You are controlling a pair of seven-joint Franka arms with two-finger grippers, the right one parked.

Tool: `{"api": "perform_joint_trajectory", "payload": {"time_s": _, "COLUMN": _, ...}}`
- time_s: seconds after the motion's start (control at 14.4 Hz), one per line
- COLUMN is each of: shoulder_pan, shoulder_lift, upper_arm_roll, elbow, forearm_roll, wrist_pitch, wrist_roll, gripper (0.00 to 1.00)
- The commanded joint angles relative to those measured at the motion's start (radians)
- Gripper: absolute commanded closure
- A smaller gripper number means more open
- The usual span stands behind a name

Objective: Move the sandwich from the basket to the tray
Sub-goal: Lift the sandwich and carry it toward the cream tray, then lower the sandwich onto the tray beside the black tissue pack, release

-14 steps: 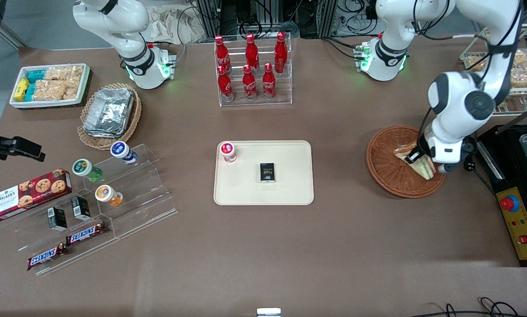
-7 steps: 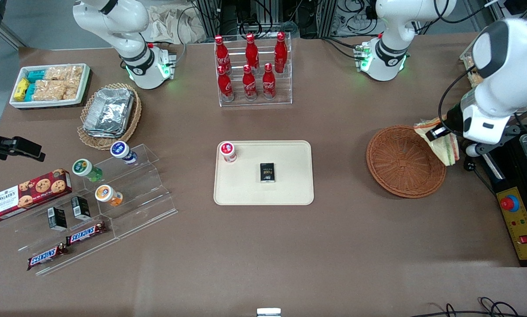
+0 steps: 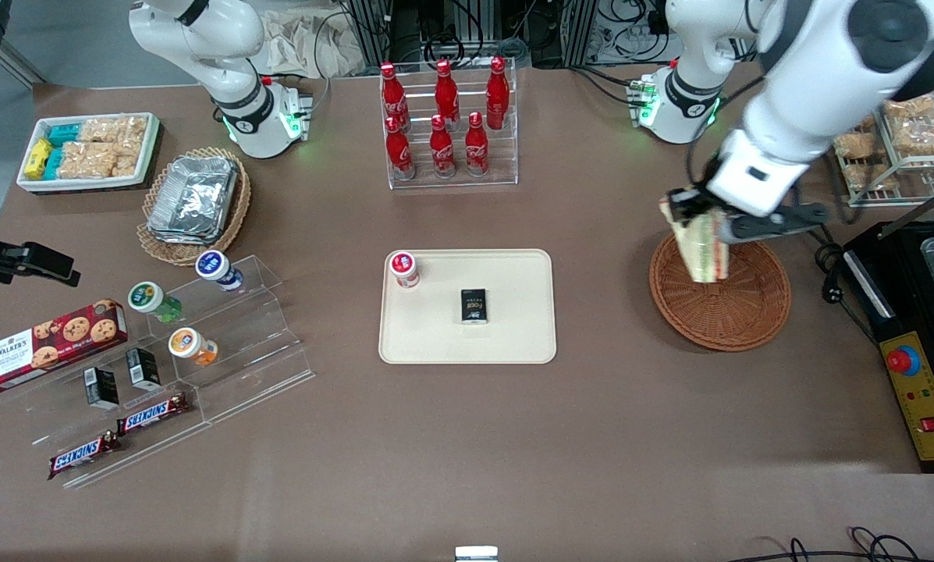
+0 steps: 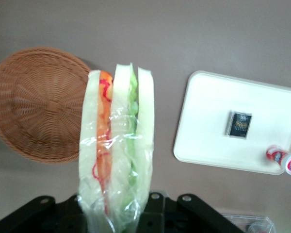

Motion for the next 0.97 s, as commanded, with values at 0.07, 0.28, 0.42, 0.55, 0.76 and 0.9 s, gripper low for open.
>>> {"api": "perform_joint_trajectory", "payload": {"time_s": 0.07, "shoulder_pan": 0.000, "shoulder_lift": 0.150, "upper_arm_roll": -0.165, "elbow": 0.025, "forearm_roll": 0.000, "wrist_pitch": 0.088, "wrist_roll": -0.017, "gripper": 1.00}}
{"api": "perform_joint_trajectory", "payload": {"time_s": 0.28, "shoulder_pan": -0.035, "shoulder_lift": 0.265, "upper_arm_roll": -0.222, "elbow": -0.005, "forearm_roll": 0.036, "wrist_pitch": 0.221, "wrist_roll": -0.040, "gripper": 1.00}}
{"api": "perform_joint_trajectory", "payload": {"time_s": 0.42, "shoulder_pan": -0.078, "shoulder_lift": 0.338, "upper_arm_roll": -0.222, "elbow": -0.047, "forearm_roll": 0.092, "wrist_pitch": 0.324, "wrist_roll": -0.057, "gripper": 1.00}}
{"api": "perform_joint_trajectory", "payload": {"time_s": 0.55, "shoulder_pan": -0.107, "shoulder_lift": 0.420, "upper_arm_roll": -0.222, "elbow": -0.073, "forearm_roll": 0.137, "wrist_pitch": 0.442, "wrist_roll": -0.089, "gripper": 1.00}}
{"api": "perform_joint_trajectory", "payload": {"time_s": 0.76, "shoulder_pan": -0.114, "shoulder_lift": 0.544, "upper_arm_roll": -0.221, "elbow": -0.072, "forearm_roll": 0.272, "wrist_pitch": 0.542, "wrist_roll": -0.186, "gripper": 1.00}}
{"api": "perform_joint_trajectory", "payload": {"time_s": 0.9, "shoulder_pan": -0.114, "shoulder_lift": 0.595, "upper_arm_roll": -0.221, "elbow": -0.073, "forearm_roll": 0.328, "wrist_pitch": 0.561, "wrist_roll": -0.233, "gripper": 1.00}}
